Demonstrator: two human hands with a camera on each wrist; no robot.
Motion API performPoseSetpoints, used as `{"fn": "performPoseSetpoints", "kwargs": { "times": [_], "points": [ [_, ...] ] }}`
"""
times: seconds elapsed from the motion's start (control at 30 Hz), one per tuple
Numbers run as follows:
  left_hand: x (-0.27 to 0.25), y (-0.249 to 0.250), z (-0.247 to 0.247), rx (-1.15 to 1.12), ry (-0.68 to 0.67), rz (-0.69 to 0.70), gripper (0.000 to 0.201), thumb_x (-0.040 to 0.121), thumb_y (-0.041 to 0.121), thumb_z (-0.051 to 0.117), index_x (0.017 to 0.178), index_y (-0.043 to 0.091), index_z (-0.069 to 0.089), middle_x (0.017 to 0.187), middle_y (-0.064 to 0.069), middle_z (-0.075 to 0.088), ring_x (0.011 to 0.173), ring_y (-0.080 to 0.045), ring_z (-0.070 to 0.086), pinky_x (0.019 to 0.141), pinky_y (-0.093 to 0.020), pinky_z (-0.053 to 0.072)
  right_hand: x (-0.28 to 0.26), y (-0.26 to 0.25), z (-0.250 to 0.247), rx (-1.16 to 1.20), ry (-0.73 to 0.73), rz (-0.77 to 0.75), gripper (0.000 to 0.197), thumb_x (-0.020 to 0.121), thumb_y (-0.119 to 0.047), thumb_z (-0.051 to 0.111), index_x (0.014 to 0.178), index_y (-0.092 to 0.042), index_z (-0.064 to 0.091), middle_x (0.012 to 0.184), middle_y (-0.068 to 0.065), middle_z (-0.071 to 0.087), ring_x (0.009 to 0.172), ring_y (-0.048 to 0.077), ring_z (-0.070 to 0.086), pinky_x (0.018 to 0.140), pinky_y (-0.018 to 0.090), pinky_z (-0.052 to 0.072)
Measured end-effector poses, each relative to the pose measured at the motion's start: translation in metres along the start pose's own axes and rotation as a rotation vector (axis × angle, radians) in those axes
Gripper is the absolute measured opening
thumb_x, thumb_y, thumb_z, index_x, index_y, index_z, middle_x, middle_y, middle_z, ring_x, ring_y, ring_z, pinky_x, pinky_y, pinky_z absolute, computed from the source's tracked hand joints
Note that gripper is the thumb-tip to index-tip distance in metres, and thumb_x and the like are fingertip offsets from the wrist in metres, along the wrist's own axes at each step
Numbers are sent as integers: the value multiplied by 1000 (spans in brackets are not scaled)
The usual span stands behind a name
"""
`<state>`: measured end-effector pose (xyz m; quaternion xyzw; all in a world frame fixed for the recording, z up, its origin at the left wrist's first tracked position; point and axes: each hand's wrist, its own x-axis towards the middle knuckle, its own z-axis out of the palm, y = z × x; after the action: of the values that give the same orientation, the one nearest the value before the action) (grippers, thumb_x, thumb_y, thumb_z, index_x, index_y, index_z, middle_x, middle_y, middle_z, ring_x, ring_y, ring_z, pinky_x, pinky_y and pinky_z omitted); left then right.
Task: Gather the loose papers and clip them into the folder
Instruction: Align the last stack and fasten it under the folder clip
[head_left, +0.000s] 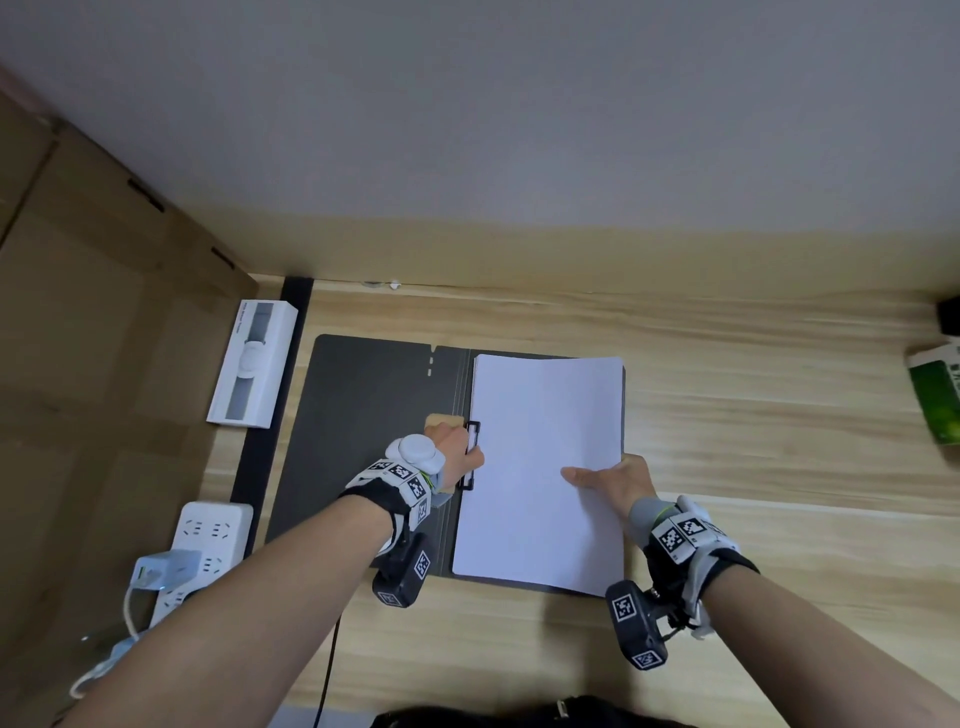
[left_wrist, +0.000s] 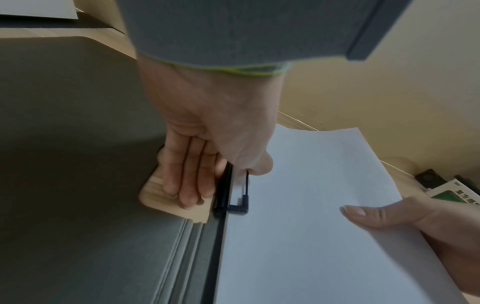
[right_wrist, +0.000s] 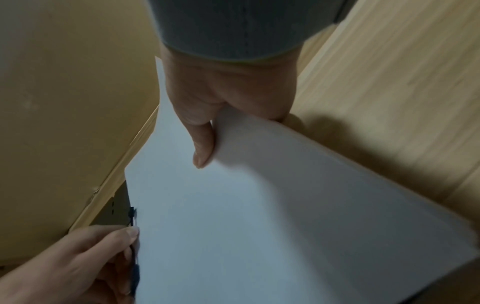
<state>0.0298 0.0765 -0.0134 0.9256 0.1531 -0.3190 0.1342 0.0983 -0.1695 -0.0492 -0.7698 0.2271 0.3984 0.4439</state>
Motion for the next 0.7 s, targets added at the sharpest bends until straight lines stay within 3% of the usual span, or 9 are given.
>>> {"fn": "performPoseSetpoints", "kwargs": {
  "times": [0.07,0.13,0.2,0.3,0.37,0.47,0.53,0.63,0.7],
  "points": [
    [-1,1,0,1,15,-8,46,95,27,45,55,13,25,54,3,26,47,-9,21,45,-24,15,-6,-7,2,-25,22,-4,57,53,-27,96,81,-3,53,80,13,60,70,27,59,70,39,54],
    [-2,1,-1,1,19,-15,46,95,26,44,55,14,25,55,3,26,48,-8,20,46,-24,14,-4,-7,4,-46,35,-11,53,58,-25,94,76,-9,47,77,8,50,69,23,51,62,32,45],
    [0,2,1,21,22,-27,47,96,30,43,55,14,27,55,3,29,50,-9,26,47,-23,18,2,-3,5,-53,39,-13,55,57,-26,95,75,-10,45,75,7,48,70,24,50,63,31,43],
    [3,5,7,43,-3,-49,48,98,37,42,57,12,34,60,0,39,65,-18,45,59,-26,33,6,0,3,-54,15,-17,55,53,-29,96,78,-3,54,79,11,60,74,28,62,69,34,52],
    [5,5,10,53,-27,-71,44,99,40,40,68,8,44,61,0,40,70,-20,48,58,-28,35,6,-1,0,-41,-28,-24,59,51,-31,95,92,0,65,92,13,72,85,32,71,80,43,59],
    [7,3,13,91,-61,-79,43,100,46,37,81,8,47,74,-5,52,69,-22,50,58,-29,38,3,-2,-13,28,-50,-64,32,67,-15,88,94,-6,72,95,12,76,88,32,73,86,46,59],
    [4,9,11,115,-84,-54,44,100,49,35,84,9,47,72,-3,50,66,-21,50,59,-29,39,0,2,-28,59,-42,-86,21,72,-9,84,92,-8,75,95,10,77,92,31,73,90,46,57],
    [3,29,8,115,-143,27,47,100,51,34,85,9,47,66,0,44,69,-20,51,61,-29,39,0,10,-49,59,23,-104,14,74,-7,82,86,-10,75,92,10,77,89,32,73,88,45,58],
    [1,40,10,75,-144,68,43,100,46,39,87,7,48,73,-1,47,71,-19,52,62,-30,39,-1,14,-61,69,81,-102,12,75,-6,80,84,-7,73,89,11,75,78,28,71,78,38,59]
  ]
}}
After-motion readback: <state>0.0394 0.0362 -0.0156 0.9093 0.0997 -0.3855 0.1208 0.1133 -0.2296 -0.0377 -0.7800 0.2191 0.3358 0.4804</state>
